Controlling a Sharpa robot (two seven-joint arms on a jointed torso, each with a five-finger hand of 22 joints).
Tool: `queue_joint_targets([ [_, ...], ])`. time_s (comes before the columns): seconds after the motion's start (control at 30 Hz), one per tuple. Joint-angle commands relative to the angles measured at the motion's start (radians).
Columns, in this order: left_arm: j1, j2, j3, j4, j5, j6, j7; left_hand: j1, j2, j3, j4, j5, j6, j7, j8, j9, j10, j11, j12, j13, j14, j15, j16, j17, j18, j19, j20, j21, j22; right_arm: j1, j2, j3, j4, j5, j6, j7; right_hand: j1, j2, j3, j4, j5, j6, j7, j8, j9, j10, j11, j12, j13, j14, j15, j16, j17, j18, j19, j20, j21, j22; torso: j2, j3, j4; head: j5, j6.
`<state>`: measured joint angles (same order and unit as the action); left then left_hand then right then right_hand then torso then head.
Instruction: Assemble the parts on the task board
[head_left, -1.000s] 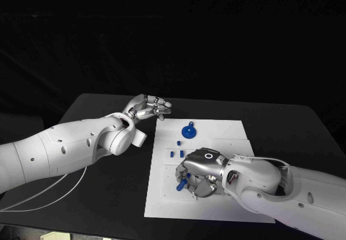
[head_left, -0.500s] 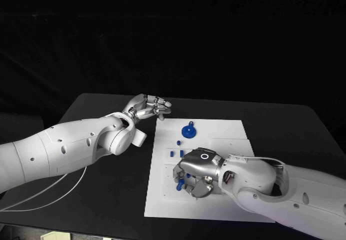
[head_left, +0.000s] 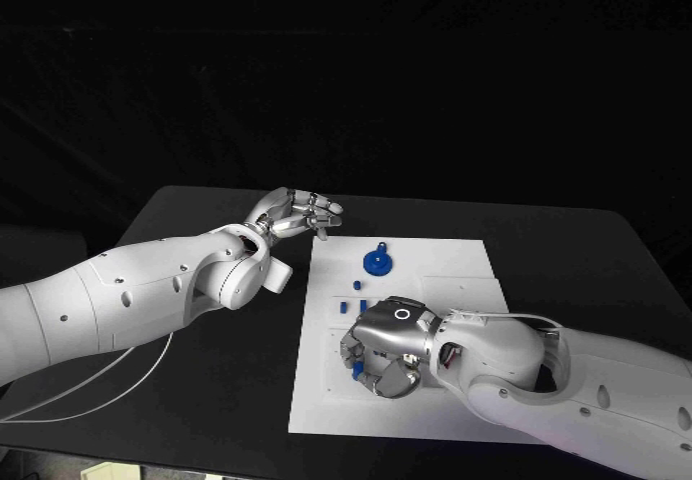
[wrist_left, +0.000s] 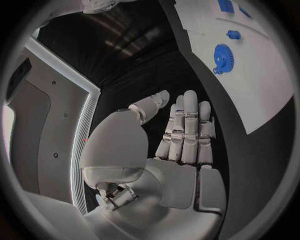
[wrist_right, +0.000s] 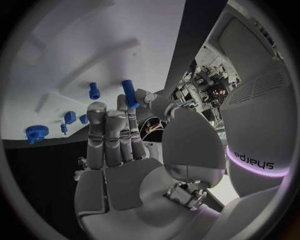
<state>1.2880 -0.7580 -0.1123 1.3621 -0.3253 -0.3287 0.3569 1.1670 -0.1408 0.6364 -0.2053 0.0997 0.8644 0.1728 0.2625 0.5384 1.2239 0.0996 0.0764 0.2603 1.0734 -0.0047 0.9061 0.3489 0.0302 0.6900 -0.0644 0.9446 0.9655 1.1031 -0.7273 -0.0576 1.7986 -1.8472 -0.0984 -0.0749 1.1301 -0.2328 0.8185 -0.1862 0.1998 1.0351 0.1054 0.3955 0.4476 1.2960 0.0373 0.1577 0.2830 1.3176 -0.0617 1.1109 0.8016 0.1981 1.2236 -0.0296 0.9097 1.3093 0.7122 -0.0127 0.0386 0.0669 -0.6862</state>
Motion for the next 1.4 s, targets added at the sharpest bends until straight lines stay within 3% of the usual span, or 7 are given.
queue_joint_targets([
  [0.03,0.001,0.001,0.001,0.002,0.005,0.007,0.007,-0.004,0.003,0.000,-0.006,-0.001,-0.009,-0.002,0.003,-0.002,-0.008,0.002,-0.006,0.001,0.008,0.001,-0.007,0.001,-0.001,0.006,-0.037,-0.007,0.002,-0.002,0.002,-0.002,0.001,0.012,0.035,0.009,-0.027,-0.002,-0.035,-0.007,0.015,0.001,0.001,-0.008,0.000,0.022,-0.001,-0.009,-0.001,-0.018,-0.012,0.003,-0.002,0.064,-0.010,-0.002,0.005,0.017,0.000,0.0001,-0.0001,-0.001,-0.001],
  [0.27,0.001,0.000,0.001,0.003,0.005,0.009,0.007,-0.004,0.003,0.000,-0.006,-0.001,-0.009,-0.002,0.003,-0.002,-0.007,0.002,-0.006,0.001,0.008,0.001,-0.007,0.002,-0.001,0.006,-0.037,-0.007,0.002,-0.002,0.002,-0.003,0.001,0.013,0.031,0.011,-0.053,-0.005,-0.105,-0.021,0.037,-0.007,0.004,-0.015,0.001,0.013,0.003,-0.017,0.002,-0.019,-0.010,0.002,-0.006,0.064,-0.015,-0.003,0.004,0.016,0.001,0.0011,-0.0005,0.000,0.000],
  [0.7,0.001,-0.001,0.001,0.003,0.005,0.010,0.005,-0.004,0.003,0.000,-0.006,-0.001,-0.009,-0.001,0.003,-0.002,-0.008,0.002,-0.006,0.001,0.008,0.001,-0.008,0.003,-0.001,0.006,-0.037,-0.007,0.002,-0.002,-0.003,-0.003,-0.002,0.018,-0.023,0.005,-0.062,-0.018,-0.144,-0.025,0.040,-0.017,0.008,-0.026,-0.001,0.002,0.007,-0.027,0.002,-0.021,-0.007,0.001,-0.010,0.064,-0.018,-0.003,0.001,0.014,0.000,0.0015,-0.0006,-0.001,0.001],
  [1.03,0.001,-0.003,0.001,0.003,0.005,0.005,0.009,-0.004,0.003,0.000,-0.006,-0.001,-0.009,-0.001,0.003,-0.002,-0.008,0.002,-0.006,0.001,0.008,0.001,-0.009,0.004,-0.001,0.006,-0.037,-0.007,0.002,-0.002,-0.010,-0.003,-0.002,0.029,-0.066,0.003,-0.061,-0.054,-0.166,-0.018,0.030,-0.075,0.035,-0.062,-0.017,-0.058,0.031,-0.063,-0.012,-0.041,0.017,-0.009,-0.018,0.064,-0.041,0.002,-0.015,0.013,0.000,0.0015,-0.0006,-0.003,0.003],
  [1.4,0.001,-0.003,0.001,0.002,0.006,0.004,0.010,-0.002,0.004,0.001,-0.007,-0.001,-0.009,-0.001,0.004,-0.002,-0.008,0.002,-0.006,0.002,0.008,0.001,-0.009,0.005,0.000,0.007,-0.037,-0.008,0.003,-0.002,-0.035,-0.003,0.012,0.045,-0.124,0.013,-0.079,-0.059,-0.235,-0.030,0.038,-0.117,0.054,-0.083,-0.028,-0.104,0.049,-0.086,-0.026,-0.057,0.035,0.004,-0.016,0.064,-0.058,0.003,-0.015,0.018,0.000,0.0015,-0.0006,-0.005,0.006],
])
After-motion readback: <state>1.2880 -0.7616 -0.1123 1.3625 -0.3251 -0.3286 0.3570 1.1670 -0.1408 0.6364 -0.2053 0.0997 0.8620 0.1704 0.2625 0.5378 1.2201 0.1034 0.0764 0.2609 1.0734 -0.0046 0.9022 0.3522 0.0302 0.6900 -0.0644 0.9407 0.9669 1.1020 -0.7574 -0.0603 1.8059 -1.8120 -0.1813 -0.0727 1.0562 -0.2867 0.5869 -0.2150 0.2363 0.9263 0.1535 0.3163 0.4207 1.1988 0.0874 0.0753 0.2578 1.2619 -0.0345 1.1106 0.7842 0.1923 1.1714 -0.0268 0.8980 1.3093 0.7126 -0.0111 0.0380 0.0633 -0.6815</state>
